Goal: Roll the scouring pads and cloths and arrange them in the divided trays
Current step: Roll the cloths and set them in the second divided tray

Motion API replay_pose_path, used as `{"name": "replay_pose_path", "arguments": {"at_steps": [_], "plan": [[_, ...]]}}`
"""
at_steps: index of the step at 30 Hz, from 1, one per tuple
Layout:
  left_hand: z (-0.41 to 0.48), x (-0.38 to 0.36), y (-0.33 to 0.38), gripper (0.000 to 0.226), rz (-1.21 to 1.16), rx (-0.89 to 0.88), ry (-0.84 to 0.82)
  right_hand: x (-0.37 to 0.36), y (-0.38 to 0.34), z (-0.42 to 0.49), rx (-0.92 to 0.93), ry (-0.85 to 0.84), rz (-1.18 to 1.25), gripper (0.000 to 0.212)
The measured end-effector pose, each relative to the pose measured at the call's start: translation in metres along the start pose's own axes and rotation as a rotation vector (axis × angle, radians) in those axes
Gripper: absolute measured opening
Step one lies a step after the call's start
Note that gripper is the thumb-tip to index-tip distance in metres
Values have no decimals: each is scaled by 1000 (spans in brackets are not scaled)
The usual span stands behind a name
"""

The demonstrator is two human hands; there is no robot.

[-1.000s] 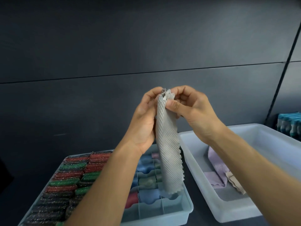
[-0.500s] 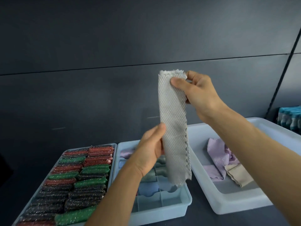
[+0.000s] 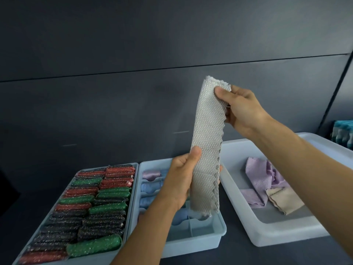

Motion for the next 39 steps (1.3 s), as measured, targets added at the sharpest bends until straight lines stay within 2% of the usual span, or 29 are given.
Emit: {"name": "replay_pose_path", "arguments": {"at_steps": [2,5,8,11,13,15,19,21,22,25,26,27,28,30,31,32,34,36,38,39], "plan": [[2,4,2,46,73,25,70,1,-2,-1,28,-5,-7,15],[7,14,-4,45,135,181,182,-6,-8,-15,133,-57,-92,14],[10,18,-6,46,-53,332,201,-21,-6,-43,265,-217,-175,19],[17,26,-1,51,-251,352,204,-31,15,-69,285,-372,-290,13],[20,33,1,68,-340,359,221,-33,34,-80,275,-418,-386,11],[23,33,5,80,-326,373,175,-32,48,-86,288,-428,-483,6],[28,32,9,51,-215,373,133,-33,68,-90,363,-424,-639,9],[30,36,6,45,-205,371,159,-32,71,-92,462,-417,-710,9],[30,38,5,44,-205,373,167,-31,71,-94,541,-417,-778,13],[28,41,4,39,-224,368,182,-31,79,-97,816,-417,-1189,66],[27,42,4,36,-227,361,188,-31,81,-95,898,-382,-1312,76],[27,41,4,34,-229,350,179,-33,80,-93,951,-344,-1383,75],[26,39,5,32,-223,344,158,-36,79,-92,995,-310,-1396,65],[22,32,2,33,-217,351,116,-40,74,-91,1049,-246,-1265,35],[21,31,-2,34,-222,357,113,-41,69,-91,1021,-198,-1156,28],[20,31,-5,37,-219,357,127,-38,66,-87,914,-153,-1004,31],[20,38,-12,60,-160,321,163,-30,65,-76,523,-115,-605,30],[18,40,-14,86,-114,263,101,-24,74,-65,178,-121,-256,8],[11,32,-7,100,-142,207,0,-18,81,-59,-2,-92,-144,9],[7,27,0,99,-131,172,-34,-18,83,-58,-30,-108,-123,10]]}}
Point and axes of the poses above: each hand's wrist, its own z-axis towards the middle knuckle, its own x-axis out of the back of the hand, y = z × x, the point moved 6 cm from there along z, towards the middle knuckle, and after that the axes turned 8 degrees about -x, right-handed, at the moved point
